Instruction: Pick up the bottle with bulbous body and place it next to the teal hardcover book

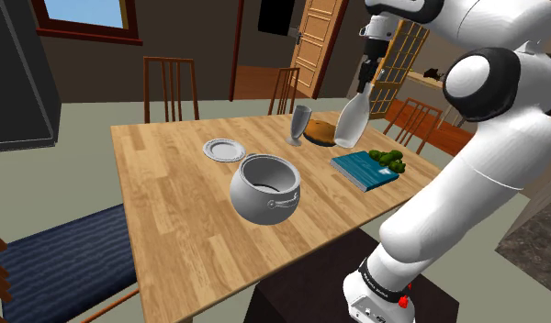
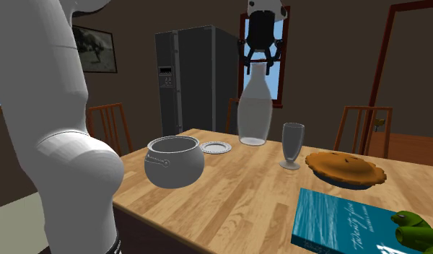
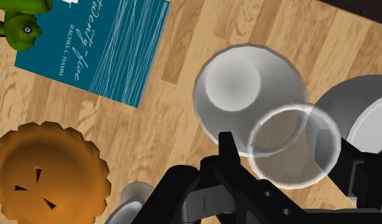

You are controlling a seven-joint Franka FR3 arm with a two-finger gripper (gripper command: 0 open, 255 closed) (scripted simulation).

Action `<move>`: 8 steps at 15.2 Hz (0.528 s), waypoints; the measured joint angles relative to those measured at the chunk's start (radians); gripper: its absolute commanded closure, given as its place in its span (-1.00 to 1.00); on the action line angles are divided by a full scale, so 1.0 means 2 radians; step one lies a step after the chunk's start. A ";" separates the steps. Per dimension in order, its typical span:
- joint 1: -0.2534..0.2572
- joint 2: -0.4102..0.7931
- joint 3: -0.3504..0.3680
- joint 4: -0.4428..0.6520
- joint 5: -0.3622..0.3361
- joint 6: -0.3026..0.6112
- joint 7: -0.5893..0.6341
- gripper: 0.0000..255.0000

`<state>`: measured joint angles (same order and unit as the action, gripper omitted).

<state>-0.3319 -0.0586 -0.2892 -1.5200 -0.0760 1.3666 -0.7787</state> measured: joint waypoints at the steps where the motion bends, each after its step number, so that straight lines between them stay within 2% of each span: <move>1: -0.002 -0.004 -0.003 0.004 -0.002 -0.008 -0.006 1.00; 8: -0.026 -0.059 -0.030 0.001 -0.029 -0.052 -0.065 1.00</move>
<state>-0.3843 -0.1766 -0.3502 -1.5176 -0.1343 1.2626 -0.9087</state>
